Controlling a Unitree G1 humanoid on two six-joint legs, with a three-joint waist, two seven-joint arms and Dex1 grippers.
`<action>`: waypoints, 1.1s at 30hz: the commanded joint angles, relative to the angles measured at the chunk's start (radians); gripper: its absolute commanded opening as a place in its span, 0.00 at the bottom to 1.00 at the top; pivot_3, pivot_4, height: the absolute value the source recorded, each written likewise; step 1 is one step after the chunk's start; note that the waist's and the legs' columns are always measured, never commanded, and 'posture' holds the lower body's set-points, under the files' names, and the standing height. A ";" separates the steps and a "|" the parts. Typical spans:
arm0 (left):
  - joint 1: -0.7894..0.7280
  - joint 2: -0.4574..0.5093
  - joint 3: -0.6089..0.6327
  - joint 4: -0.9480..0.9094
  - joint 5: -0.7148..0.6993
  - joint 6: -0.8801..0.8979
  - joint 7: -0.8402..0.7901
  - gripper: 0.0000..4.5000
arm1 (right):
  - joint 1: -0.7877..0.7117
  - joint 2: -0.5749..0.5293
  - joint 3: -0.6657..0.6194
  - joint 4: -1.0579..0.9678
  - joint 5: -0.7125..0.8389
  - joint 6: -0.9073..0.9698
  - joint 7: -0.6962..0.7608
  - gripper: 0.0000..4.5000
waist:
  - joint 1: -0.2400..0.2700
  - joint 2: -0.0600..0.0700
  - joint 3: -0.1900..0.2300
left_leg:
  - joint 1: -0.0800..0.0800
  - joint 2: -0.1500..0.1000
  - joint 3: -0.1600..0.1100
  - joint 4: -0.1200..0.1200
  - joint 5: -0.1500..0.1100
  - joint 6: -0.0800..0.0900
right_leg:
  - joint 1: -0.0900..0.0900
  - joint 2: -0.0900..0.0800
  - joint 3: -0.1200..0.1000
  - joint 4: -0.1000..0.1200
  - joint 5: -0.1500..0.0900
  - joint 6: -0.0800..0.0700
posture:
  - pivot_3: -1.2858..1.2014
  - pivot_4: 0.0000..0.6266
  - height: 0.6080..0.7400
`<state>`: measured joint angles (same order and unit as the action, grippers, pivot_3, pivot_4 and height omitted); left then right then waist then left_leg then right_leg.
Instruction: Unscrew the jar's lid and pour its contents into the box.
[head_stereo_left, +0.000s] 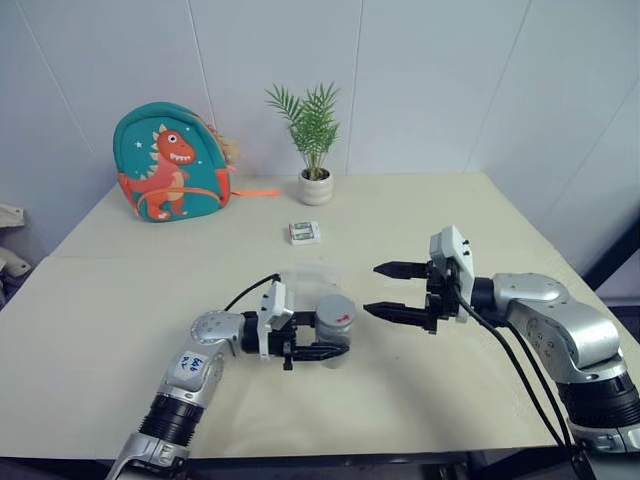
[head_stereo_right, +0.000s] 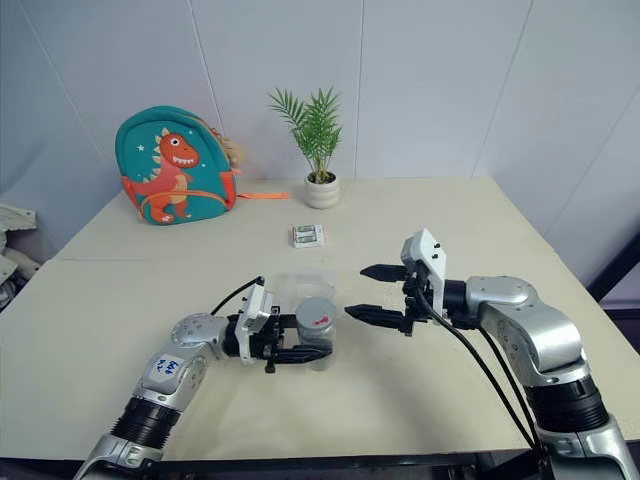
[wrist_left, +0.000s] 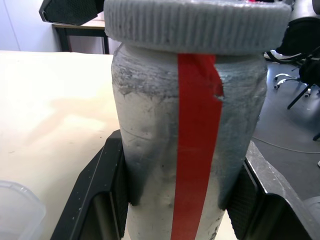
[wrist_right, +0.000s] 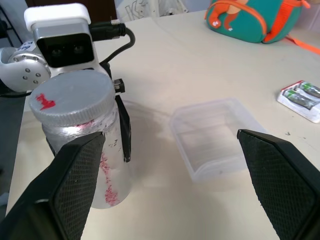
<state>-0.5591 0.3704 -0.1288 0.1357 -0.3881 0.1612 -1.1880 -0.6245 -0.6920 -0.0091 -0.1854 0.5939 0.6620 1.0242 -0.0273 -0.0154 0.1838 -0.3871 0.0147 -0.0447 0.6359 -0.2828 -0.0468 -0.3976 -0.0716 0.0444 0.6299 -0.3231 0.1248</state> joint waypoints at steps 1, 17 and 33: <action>-0.007 0.004 0.010 -0.023 -0.010 -0.014 -0.006 0.47 | 0.003 -0.010 -0.038 -0.057 0.062 0.023 0.024 0.99 | 0.001 0.000 0.000 | 0.000 0.000 0.000 0.000 0.000 0.000 | 0.000 0.000 0.000 0.000 0.000 0.000 | 0.52 0.24 1.00; -0.010 -0.005 0.002 -0.019 -0.005 -0.010 0.000 0.47 | -0.116 0.160 0.152 -0.105 -0.006 0.047 -0.109 0.99 | 0.004 0.000 0.000 | 0.000 -0.001 -0.001 0.001 0.001 -0.001 | 0.000 -0.001 0.000 0.002 0.000 0.000 | 0.52 0.24 1.00; -0.011 0.000 0.005 -0.017 -0.008 -0.015 0.006 0.47 | -0.095 0.108 0.095 -0.035 -0.041 0.028 -0.100 0.99 | 0.002 0.000 0.000 | 0.000 0.000 0.000 0.001 0.001 0.000 | 0.000 0.000 0.000 0.001 0.000 0.000 | 0.52 0.24 1.00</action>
<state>-0.5596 0.3707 -0.1299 0.1538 -0.3838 0.1627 -1.1619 -0.7254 -0.5492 0.1495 -0.2501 0.5795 0.7048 0.9406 -0.0254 -0.0154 0.1838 -0.3872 0.0143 -0.0452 0.6370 -0.2822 -0.0472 -0.3978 -0.0721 0.0445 0.6313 -0.3230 0.1249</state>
